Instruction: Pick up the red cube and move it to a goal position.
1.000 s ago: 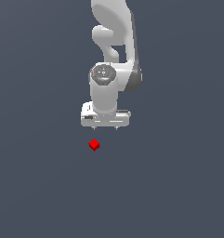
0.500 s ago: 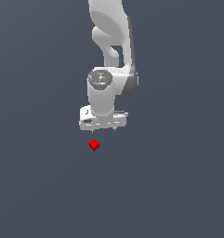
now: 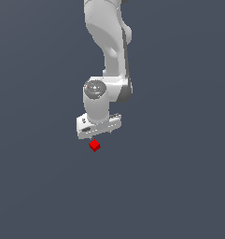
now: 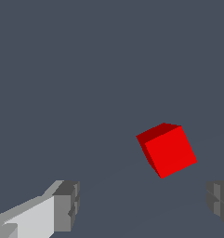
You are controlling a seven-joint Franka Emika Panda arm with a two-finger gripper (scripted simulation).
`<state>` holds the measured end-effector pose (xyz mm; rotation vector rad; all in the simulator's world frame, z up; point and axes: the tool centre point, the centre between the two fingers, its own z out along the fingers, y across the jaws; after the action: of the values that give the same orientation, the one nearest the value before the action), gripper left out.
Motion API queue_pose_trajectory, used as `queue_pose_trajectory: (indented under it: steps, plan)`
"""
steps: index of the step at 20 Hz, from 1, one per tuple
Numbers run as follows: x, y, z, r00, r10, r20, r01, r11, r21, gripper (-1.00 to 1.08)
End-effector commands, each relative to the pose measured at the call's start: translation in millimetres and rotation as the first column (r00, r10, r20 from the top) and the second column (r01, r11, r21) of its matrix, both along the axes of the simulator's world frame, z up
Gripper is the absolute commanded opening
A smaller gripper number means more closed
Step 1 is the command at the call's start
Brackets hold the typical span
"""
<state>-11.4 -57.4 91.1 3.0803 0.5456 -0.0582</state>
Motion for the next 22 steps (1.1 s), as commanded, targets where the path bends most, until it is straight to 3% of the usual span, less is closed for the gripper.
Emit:
queue_pose_trajectory:
  steps: [1, 12, 22]
  plan:
    - [2, -5, -10, 0.998, 0.062, 0.005, -0.062, 0.998, 0.004, 1.00]
    - [14, -25, -51, 0.950, 0.312, 0.025, -0.312, 0.950, 0.016, 1.00]
    - [23, -33, -70, 0.906, 0.421, 0.034, -0.422, 0.906, 0.019, 1.00]
